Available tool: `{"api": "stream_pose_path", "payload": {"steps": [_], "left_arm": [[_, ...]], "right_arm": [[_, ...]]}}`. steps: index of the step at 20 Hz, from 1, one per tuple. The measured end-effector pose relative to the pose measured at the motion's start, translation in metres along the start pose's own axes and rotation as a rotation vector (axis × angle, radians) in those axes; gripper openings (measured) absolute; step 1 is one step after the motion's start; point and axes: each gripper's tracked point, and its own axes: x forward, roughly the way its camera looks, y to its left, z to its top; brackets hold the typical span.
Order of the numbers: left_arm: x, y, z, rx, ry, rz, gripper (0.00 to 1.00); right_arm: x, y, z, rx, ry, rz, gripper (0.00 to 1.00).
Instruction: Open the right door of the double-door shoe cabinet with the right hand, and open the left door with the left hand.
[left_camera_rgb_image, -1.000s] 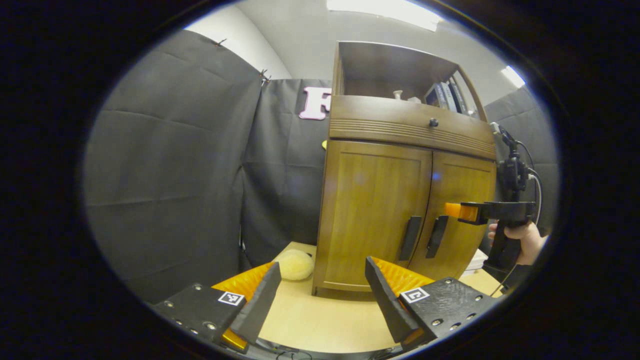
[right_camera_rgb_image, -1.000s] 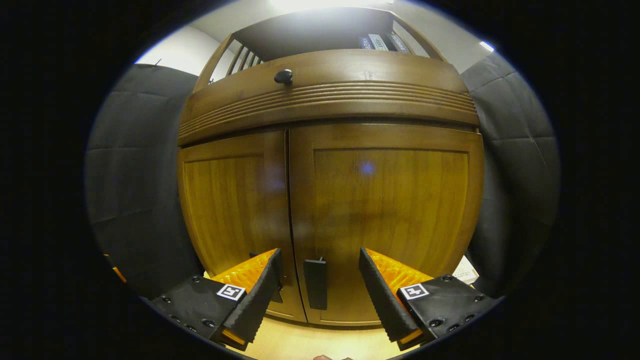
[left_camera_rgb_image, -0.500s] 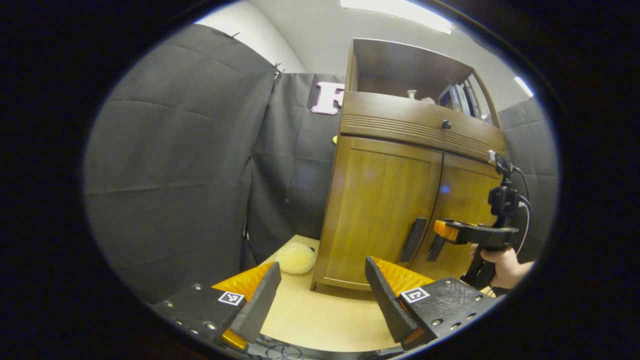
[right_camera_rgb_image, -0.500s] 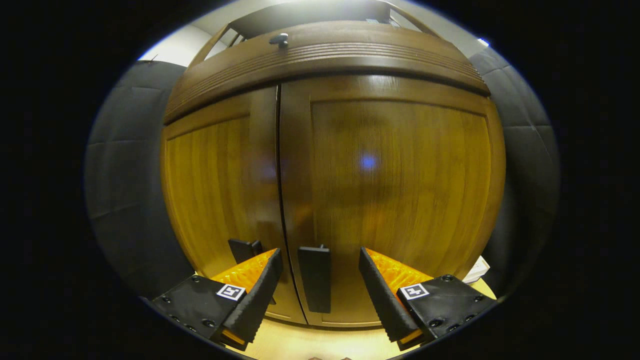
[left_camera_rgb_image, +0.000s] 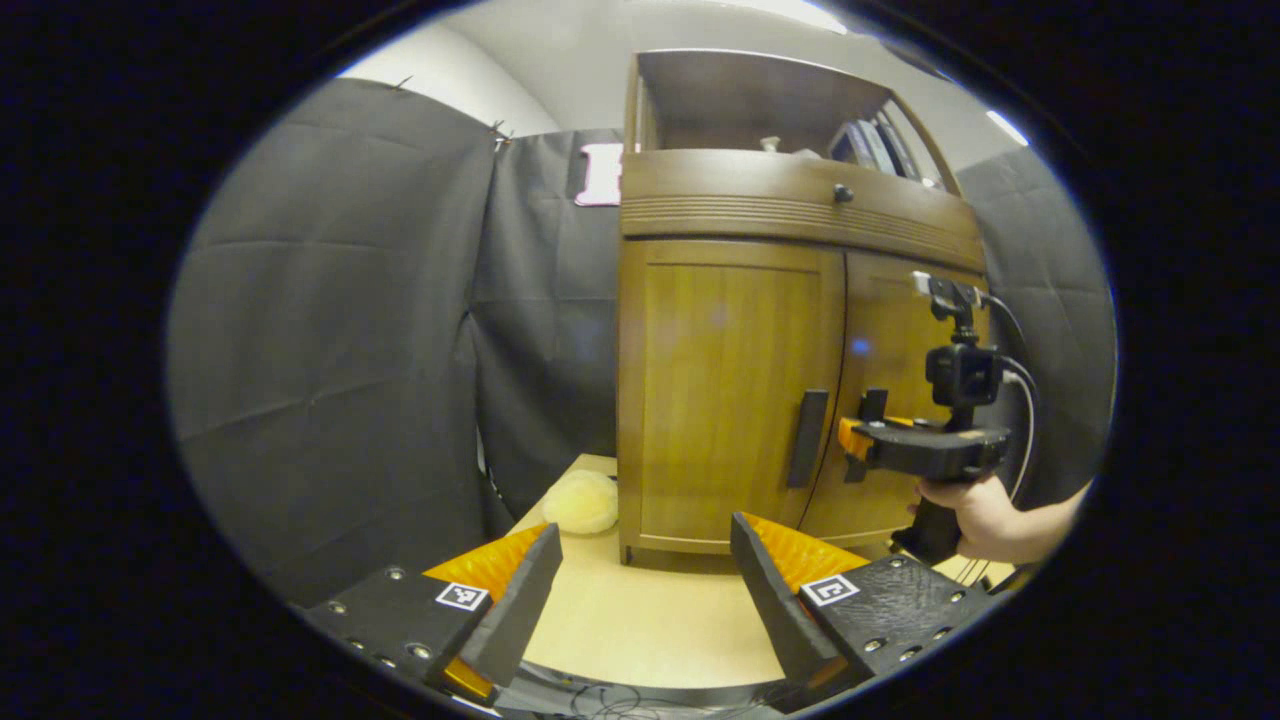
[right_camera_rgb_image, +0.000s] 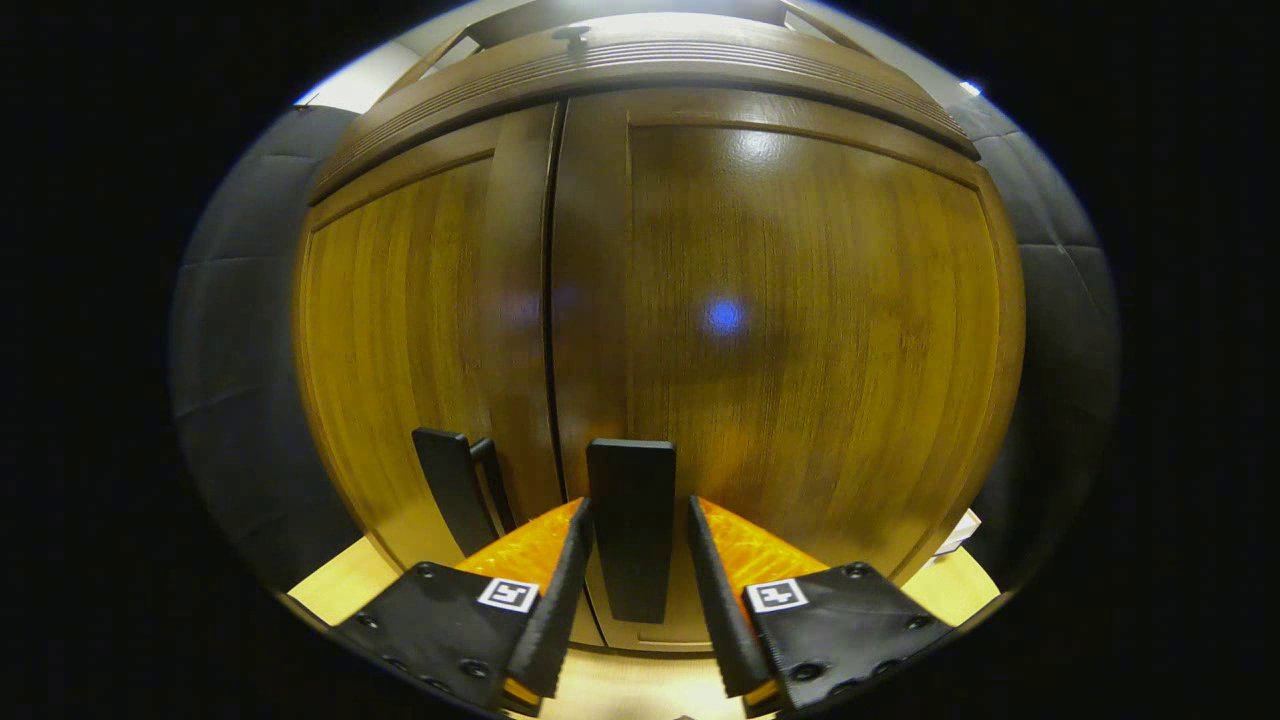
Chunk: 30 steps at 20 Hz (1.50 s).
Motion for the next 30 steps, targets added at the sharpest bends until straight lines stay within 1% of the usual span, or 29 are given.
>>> {"api": "stream_pose_path", "payload": {"steps": [1, 3, 5, 6, 7, 8, 13, 14, 15, 17, 18, 19, 21, 22, 23, 28, 29, 30], "left_arm": [[-0.002, -0.005, -0.001, 0.019, 0.004, -0.006, 1.0], [-0.006, -0.013, -0.003, 0.016, 0.012, -0.027, 1.0], [-0.007, -0.024, -0.007, -0.009, 0.012, -0.041, 1.0], [-0.005, -0.026, -0.008, -0.022, 0.012, -0.044, 1.0], [-0.006, -0.026, -0.009, -0.034, 0.012, -0.046, 1.0], [-0.008, -0.026, -0.009, -0.046, 0.012, -0.047, 1.0], [-0.007, -0.022, -0.014, -0.125, 0.012, -0.029, 1.0], [-0.008, -0.021, -0.013, -0.134, 0.009, -0.021, 1.0], [-0.011, -0.02, -0.012, -0.14, 0.002, -0.016, 1.0], [-0.013, -0.016, -0.009, -0.144, -0.01, -0.01, 1.0], [-0.013, -0.015, -0.007, -0.146, -0.012, -0.01, 1.0], [-0.016, -0.016, -0.008, -0.146, -0.017, -0.012, 1.0], [-0.021, -0.016, -0.007, -0.145, -0.025, -0.016, 1.0], [-0.025, -0.014, -0.006, -0.145, -0.031, -0.016, 1.0], [-0.032, -0.013, -0.007, -0.144, -0.037, -0.017, 1.0], [-0.046, -0.01, -0.008, -0.15, -0.059, -0.021, 1.0], [-0.046, -0.01, -0.007, -0.154, -0.064, -0.027, 1.0], [-0.048, -0.009, -0.006, -0.156, -0.068, -0.034, 1.0]], "right_arm": [[0.0, 0.004, -0.002, 0.01, 0.0, 0.011, 0.54], [0.001, 0.003, -0.001, 0.019, 0.001, 0.004, 0.39], [-0.001, 0.003, -0.003, 0.021, 0.01, 0.005, 0.38], [0.003, 0.003, -0.003, 0.018, 0.008, 0.008, 0.36], [-0.003, 0.003, -0.003, 0.008, 0.005, 0.012, 0.34], [-0.001, 0.003, -0.003, -0.002, 0.003, 0.015, 0.29], [0.002, 0.003, -0.006, -0.003, 0.006, 0.051, 0.29], [0.002, 0.004, -0.004, -0.009, -0.001, 0.06, 0.21], [0.001, 0.004, -0.004, -0.018, 0.001, 0.073, 0.21], [-0.003, 0.003, -0.007, -0.007, 0.01, 0.1, 0.1], [-0.002, 0.006, -0.004, -0.001, 0.015, 0.106, 0.08], [0.0, 0.005, -0.005, -0.013, 0.018, 0.108, 0.05], [-0.003, 0.005, -0.004, -0.022, 0.022, 0.104, 0.05], [-0.005, 0.004, -0.003, -0.025, 0.026, 0.105, 0.08], [-0.01, 0.005, -0.004, -0.027, 0.033, 0.109, 0.05], [-0.042, 0.004, -0.016, -0.05, 0.053, 0.15, 0.05], [-0.047, 0.004, -0.017, -0.051, 0.054, 0.155, 0.08], [-0.054, 0.003, -0.017, -0.054, 0.054, 0.16, 0.05]]}}
